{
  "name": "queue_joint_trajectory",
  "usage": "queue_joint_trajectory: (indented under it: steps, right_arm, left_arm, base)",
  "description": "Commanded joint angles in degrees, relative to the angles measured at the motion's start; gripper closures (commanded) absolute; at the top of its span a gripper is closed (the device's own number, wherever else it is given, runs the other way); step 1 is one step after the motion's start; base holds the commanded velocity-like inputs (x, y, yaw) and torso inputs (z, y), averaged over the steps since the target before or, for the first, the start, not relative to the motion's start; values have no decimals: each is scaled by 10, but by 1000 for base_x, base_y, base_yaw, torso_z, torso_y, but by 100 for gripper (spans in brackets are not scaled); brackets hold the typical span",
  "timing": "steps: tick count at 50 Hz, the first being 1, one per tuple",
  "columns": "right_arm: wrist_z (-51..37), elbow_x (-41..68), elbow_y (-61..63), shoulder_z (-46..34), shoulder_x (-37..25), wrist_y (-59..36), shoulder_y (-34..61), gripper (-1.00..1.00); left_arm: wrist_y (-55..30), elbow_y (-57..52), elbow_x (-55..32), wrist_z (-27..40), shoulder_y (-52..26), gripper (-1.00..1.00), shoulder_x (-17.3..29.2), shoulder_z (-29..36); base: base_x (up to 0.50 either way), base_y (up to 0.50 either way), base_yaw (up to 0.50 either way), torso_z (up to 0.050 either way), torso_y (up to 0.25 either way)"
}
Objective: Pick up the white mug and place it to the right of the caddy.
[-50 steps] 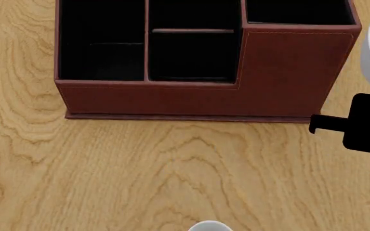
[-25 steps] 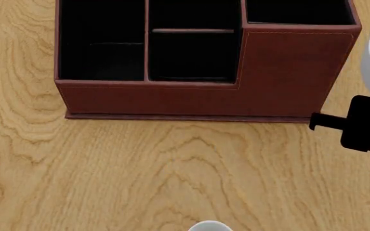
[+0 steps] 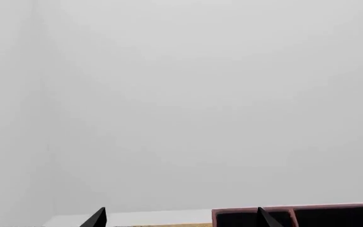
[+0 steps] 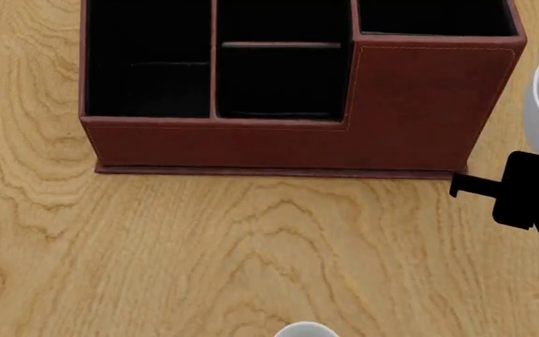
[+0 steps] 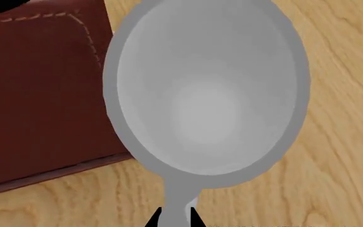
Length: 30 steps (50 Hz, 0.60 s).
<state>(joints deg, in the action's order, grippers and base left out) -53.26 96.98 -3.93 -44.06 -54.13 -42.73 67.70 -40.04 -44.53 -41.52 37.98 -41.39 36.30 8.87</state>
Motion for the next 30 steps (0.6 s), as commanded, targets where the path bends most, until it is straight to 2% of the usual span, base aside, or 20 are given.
queue_joint_trajectory:
  steps: [1,30]
  right_arm:
    - [24,-33,-29,-1,10,3,-4,100]
    - [81,-74,-134,-26,67,4,12,100]
  left_arm:
    - [-1,2,4,2,-3,-100,-1,7]
    - [10,18,17,-2,1,-100,-4,19]
  base:
    - [0,0,0,0,0]
    - [0,0,0,1,0]
